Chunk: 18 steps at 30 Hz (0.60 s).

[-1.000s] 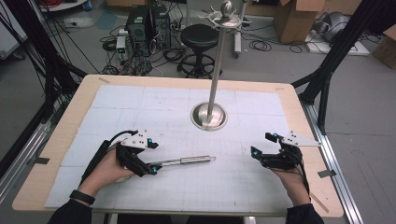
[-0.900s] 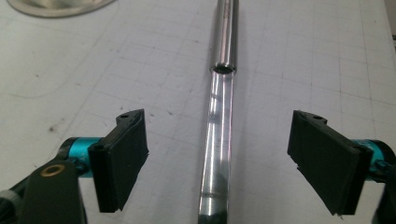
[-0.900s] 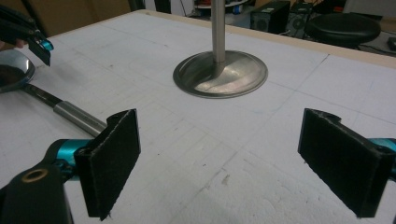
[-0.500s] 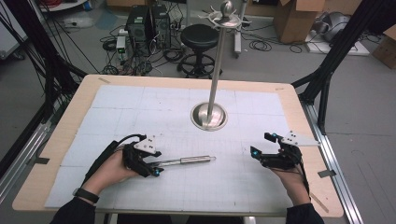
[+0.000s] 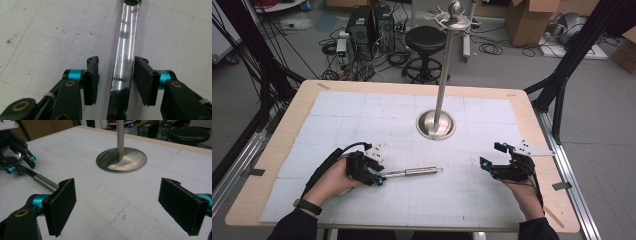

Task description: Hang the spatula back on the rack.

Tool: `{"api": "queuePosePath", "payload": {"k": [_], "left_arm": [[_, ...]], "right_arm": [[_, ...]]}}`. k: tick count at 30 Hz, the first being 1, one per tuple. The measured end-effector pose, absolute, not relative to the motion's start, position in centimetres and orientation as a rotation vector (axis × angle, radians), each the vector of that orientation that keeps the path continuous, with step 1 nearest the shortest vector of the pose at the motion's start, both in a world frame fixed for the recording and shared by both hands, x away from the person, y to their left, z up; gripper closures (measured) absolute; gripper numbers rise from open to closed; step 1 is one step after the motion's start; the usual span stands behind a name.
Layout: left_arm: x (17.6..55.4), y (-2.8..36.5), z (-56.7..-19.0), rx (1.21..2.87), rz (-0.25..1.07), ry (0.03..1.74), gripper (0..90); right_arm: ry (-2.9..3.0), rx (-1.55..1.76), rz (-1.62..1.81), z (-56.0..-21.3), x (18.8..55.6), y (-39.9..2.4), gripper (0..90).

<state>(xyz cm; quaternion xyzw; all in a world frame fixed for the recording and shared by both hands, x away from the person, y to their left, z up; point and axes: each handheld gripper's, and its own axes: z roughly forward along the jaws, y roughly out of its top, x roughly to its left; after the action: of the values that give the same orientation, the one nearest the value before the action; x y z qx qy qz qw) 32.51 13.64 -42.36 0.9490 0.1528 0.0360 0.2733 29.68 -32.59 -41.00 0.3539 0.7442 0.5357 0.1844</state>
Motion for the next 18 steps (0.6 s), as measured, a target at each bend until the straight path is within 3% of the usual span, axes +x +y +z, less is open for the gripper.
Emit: {"api": "queuePosePath", "payload": {"k": [18], "left_arm": [[32.7, 12.2, -41.8, 2.65, 0.043, 0.404, 71.5]], "right_arm": [[2.108, 0.992, 1.522, -41.0, 29.7, -32.5, 14.2]]}}
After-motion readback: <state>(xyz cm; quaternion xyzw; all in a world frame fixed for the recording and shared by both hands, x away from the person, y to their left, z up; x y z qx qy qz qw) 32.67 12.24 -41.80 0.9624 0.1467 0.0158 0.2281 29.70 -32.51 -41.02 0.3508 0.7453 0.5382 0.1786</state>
